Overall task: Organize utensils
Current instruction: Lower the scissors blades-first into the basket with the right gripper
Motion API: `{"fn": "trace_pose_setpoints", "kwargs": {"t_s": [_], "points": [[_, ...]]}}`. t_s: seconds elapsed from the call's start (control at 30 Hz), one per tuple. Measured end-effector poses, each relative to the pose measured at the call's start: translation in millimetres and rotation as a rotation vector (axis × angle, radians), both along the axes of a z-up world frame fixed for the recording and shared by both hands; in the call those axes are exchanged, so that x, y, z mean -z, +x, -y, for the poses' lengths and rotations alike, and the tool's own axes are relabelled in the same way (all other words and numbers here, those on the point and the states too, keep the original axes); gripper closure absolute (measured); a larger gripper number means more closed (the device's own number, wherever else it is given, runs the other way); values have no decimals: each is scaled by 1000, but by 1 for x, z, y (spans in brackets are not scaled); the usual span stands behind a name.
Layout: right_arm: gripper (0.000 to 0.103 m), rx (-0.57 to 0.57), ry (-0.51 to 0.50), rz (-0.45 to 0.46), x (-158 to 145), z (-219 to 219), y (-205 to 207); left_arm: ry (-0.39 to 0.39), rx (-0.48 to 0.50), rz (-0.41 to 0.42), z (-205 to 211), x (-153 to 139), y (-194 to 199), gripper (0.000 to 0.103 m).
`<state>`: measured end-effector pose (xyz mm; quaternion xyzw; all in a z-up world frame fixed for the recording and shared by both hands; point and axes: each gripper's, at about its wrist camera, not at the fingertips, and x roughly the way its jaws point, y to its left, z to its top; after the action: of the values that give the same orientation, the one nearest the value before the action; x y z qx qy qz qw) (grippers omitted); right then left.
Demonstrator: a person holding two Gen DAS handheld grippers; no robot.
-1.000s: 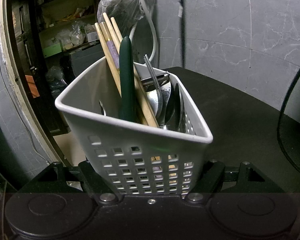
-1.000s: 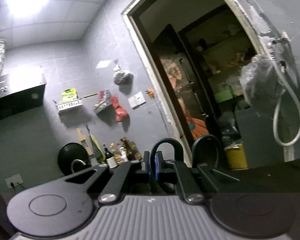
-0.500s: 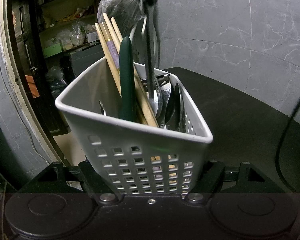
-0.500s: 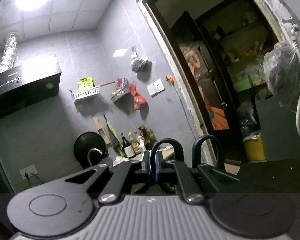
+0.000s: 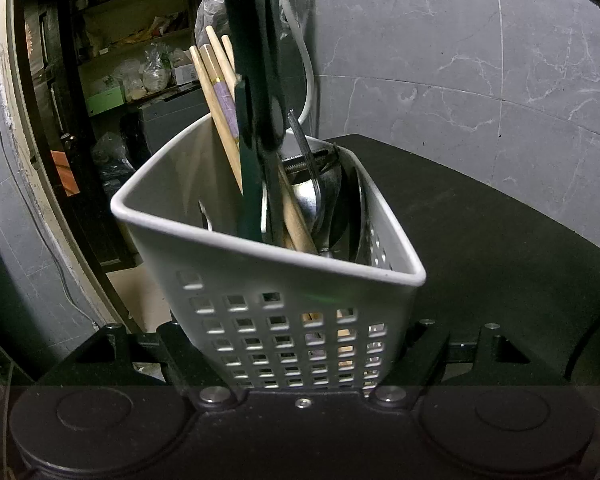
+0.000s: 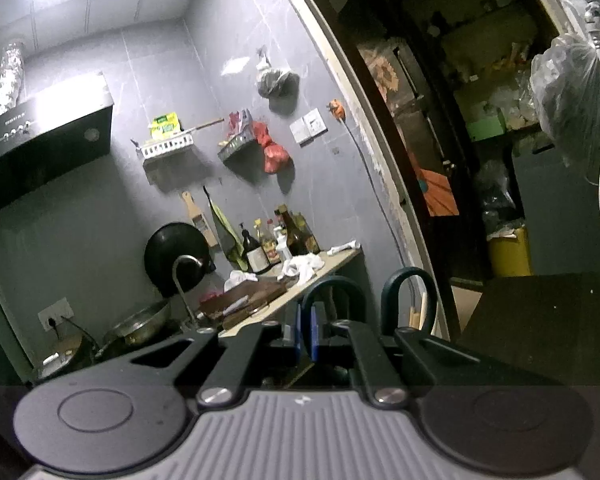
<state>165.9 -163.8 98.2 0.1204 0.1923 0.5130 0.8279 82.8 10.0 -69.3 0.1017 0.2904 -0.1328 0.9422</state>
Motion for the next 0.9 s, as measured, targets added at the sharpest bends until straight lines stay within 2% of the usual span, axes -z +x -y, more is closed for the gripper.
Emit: {"fn": "trace_pose_setpoints", "kwargs": {"t_s": [0.63,0.9], "points": [[97,-10,-98,-40,21,-15,1,0,0,0,0,1,0,25],[97,-10,-92,-45,23,-15,1,-1,0,1,0,1,0,25]]}}
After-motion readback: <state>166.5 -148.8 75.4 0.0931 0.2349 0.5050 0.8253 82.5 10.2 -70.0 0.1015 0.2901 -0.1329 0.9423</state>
